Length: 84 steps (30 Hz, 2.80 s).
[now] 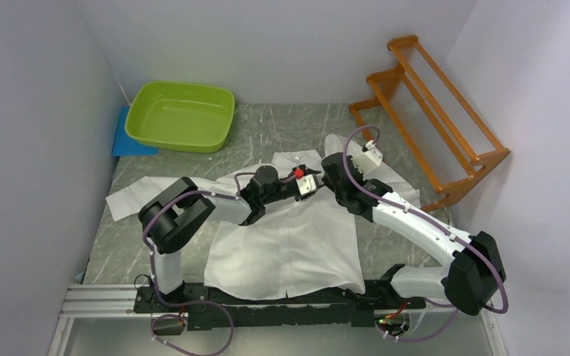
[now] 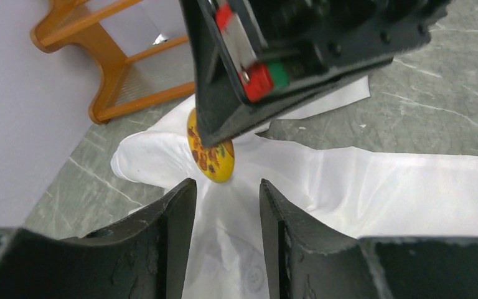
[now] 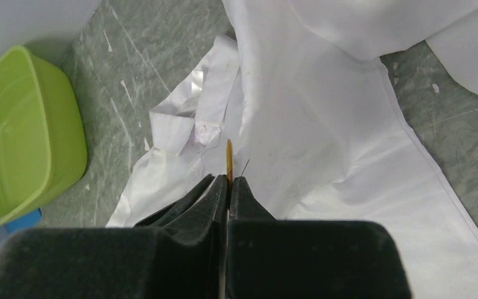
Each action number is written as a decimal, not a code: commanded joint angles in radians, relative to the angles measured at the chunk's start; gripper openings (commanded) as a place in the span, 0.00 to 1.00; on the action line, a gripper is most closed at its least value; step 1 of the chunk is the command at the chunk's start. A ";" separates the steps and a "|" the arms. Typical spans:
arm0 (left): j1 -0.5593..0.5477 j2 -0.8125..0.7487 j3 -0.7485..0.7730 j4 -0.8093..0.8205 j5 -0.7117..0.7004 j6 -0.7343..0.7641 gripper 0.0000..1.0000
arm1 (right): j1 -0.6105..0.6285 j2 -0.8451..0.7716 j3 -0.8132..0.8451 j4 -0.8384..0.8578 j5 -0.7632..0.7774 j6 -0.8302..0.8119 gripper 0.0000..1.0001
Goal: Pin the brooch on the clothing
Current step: Pin the brooch to the clothes.
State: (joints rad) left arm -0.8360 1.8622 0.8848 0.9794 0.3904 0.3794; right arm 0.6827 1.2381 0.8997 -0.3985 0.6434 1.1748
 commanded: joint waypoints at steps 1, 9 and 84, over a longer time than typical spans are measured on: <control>-0.016 0.027 0.028 0.096 -0.038 0.015 0.47 | 0.000 -0.042 -0.008 0.039 0.003 -0.001 0.00; -0.036 0.051 0.063 0.108 -0.114 0.020 0.43 | 0.000 -0.027 0.005 0.033 -0.003 -0.009 0.00; 0.160 -0.244 -0.289 0.574 0.251 -0.734 0.03 | -0.472 -0.169 -0.468 1.534 -1.645 -0.709 0.59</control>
State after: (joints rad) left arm -0.6773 1.6657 0.5938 1.4628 0.5995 -0.3607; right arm 0.2176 1.0264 0.3878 0.9028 -0.8688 0.3531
